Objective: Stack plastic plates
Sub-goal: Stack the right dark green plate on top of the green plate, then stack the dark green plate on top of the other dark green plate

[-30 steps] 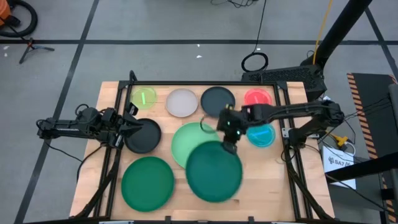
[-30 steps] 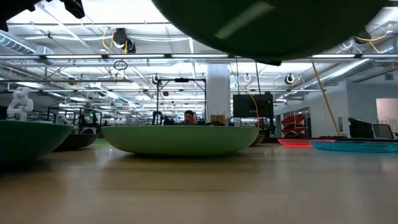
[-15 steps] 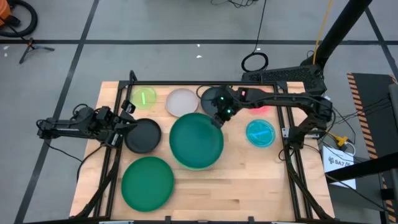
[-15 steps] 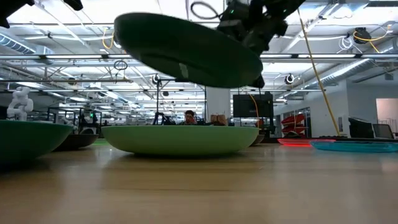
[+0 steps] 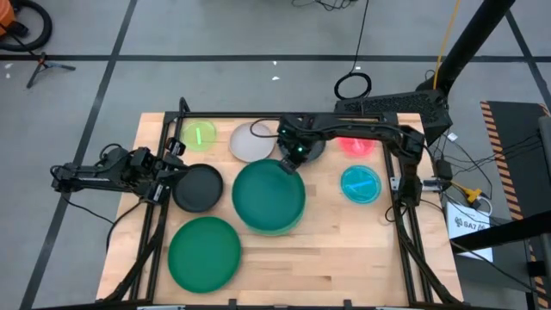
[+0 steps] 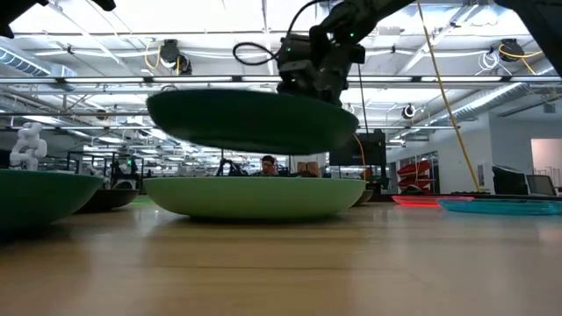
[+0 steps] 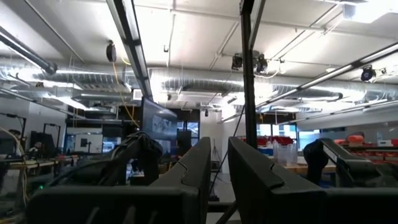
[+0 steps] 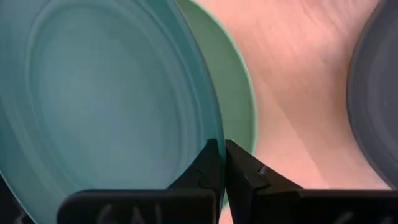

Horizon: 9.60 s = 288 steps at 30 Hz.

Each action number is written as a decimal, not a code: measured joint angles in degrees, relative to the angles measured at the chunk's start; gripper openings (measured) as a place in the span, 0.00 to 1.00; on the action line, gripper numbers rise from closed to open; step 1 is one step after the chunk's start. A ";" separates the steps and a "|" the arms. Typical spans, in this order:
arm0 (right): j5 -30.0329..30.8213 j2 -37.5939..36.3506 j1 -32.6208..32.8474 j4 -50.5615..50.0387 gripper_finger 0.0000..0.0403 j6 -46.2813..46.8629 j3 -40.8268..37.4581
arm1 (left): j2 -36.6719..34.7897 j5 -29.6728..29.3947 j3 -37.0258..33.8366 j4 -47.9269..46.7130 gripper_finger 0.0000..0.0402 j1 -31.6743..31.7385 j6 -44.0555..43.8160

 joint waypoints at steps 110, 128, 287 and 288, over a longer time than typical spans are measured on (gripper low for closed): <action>13.24 -61.57 16.74 57.97 0.18 -32.56 -60.33 | 54.03 -19.96 37.02 -82.66 0.16 -20.70 -25.78; 13.24 -61.57 16.74 57.73 0.18 -31.68 -60.33 | 58.29 -17.31 37.11 -86.48 0.16 -23.28 -24.28; 13.20 -61.57 16.73 56.76 0.18 -31.88 -60.30 | 53.60 -17.21 28.59 -76.59 0.02 -28.70 -24.55; 13.20 -61.55 16.74 56.76 0.18 -31.88 -60.30 | 52.85 -17.41 28.59 -76.68 0.02 -28.70 -24.55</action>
